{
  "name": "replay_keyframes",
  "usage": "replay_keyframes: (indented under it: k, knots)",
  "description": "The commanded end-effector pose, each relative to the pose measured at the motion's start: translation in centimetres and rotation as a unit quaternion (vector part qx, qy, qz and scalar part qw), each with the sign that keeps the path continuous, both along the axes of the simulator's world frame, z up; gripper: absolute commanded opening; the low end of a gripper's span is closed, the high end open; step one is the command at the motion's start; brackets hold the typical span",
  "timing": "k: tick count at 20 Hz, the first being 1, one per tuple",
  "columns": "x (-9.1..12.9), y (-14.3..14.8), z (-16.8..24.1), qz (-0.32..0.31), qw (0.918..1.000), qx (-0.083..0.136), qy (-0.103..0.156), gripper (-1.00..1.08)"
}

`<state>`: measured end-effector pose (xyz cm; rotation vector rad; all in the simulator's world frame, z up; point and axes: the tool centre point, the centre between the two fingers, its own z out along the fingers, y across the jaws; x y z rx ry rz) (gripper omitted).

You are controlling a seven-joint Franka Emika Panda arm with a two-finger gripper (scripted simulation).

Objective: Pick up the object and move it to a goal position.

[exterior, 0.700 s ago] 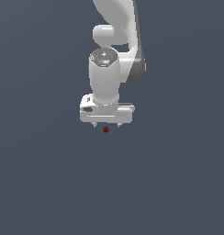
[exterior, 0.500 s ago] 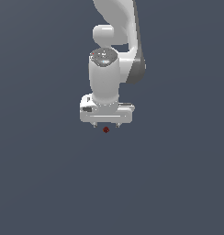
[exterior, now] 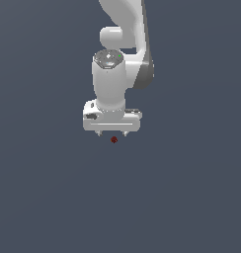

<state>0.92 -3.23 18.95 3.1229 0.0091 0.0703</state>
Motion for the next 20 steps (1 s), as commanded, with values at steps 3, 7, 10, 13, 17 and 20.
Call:
replay_keyframes:
  k: [3, 7, 10, 13, 17, 20]
  knots:
    - [-0.4, 0.0, -0.7, -0.01, 0.9999, 0.002, 0.001, 1.0]
    - [-1.1, 0.1, -2.2, -0.033, 0.9994, 0.005, 0.004, 1.0]
    - [-2.0, 0.1, -3.8, -0.059, 0.9982, 0.008, 0.006, 1.0]
    - [-3.2, 0.1, -5.8, -0.092, 0.9956, 0.011, 0.009, 1.0]
    - [-5.2, 0.0, -8.6, -0.141, 0.9898, 0.013, 0.014, 1.0]
    - [-6.4, -0.1, -10.1, -0.171, 0.9851, 0.014, 0.017, 1.0]
